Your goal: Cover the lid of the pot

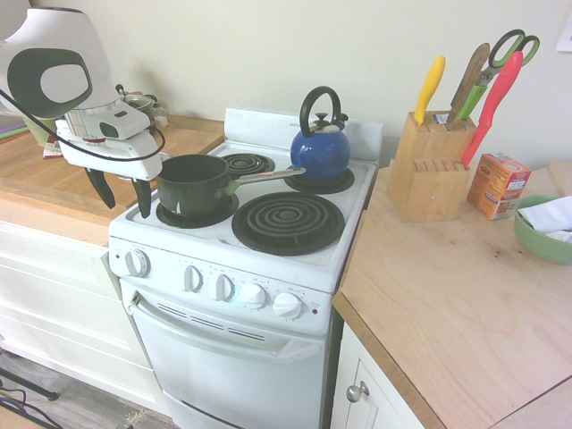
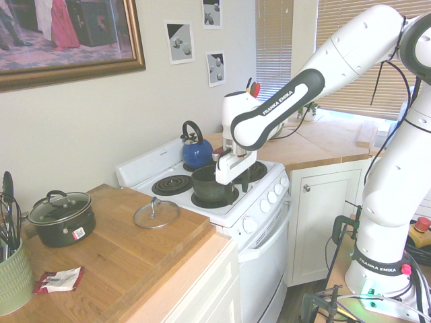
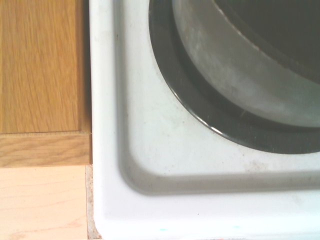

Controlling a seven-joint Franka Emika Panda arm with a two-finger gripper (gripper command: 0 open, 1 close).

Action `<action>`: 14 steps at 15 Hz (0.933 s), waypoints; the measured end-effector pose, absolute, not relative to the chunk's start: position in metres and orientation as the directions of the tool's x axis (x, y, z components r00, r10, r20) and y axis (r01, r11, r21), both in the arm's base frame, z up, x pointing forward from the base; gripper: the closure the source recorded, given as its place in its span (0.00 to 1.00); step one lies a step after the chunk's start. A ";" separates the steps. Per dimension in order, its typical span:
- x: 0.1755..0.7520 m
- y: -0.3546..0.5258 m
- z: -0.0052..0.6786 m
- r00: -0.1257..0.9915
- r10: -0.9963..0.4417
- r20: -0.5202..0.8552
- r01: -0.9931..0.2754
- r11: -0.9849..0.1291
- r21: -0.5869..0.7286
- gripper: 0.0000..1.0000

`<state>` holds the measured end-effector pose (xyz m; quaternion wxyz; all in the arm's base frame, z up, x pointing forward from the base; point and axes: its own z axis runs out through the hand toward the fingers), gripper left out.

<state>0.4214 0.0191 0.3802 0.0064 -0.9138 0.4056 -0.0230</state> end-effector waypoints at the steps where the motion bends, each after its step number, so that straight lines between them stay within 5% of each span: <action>1: 0.421 0.019 0.380 0.670 -0.741 0.036 -0.741 -0.671 -0.029 0.00; 7: 0.446 0.084 0.427 0.670 -0.737 0.089 -0.734 -0.675 -0.074 0.00; 14: 0.559 0.187 0.427 0.434 -0.896 0.092 -0.884 -0.443 -0.149 0.00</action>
